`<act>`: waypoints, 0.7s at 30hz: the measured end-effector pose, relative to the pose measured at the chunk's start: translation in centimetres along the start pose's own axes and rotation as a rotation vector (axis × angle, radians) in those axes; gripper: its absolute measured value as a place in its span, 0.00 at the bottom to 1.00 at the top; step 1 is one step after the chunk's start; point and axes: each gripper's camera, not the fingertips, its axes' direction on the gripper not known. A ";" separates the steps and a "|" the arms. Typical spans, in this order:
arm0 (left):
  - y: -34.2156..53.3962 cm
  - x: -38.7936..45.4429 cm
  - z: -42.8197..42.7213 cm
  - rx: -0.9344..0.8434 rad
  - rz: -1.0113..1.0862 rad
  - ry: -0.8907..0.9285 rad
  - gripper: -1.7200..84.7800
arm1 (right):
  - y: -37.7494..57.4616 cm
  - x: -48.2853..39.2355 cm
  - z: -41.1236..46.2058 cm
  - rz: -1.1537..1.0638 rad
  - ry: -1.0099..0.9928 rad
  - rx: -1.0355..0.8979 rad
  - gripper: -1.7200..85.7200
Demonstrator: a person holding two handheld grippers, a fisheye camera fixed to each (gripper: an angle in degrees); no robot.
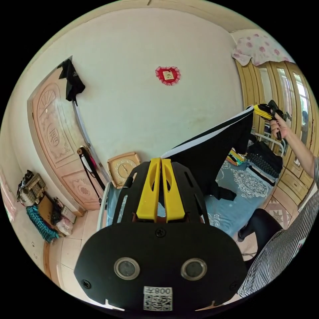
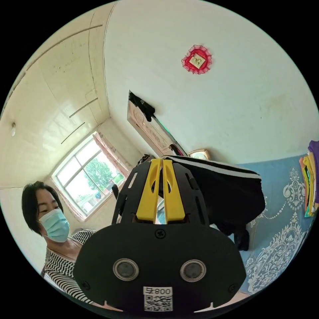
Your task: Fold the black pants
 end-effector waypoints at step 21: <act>33.0 -11.8 9.7 -0.753 -0.542 0.081 0.06 | 12.2 31.5 15.7 0.592 0.475 -0.353 0.10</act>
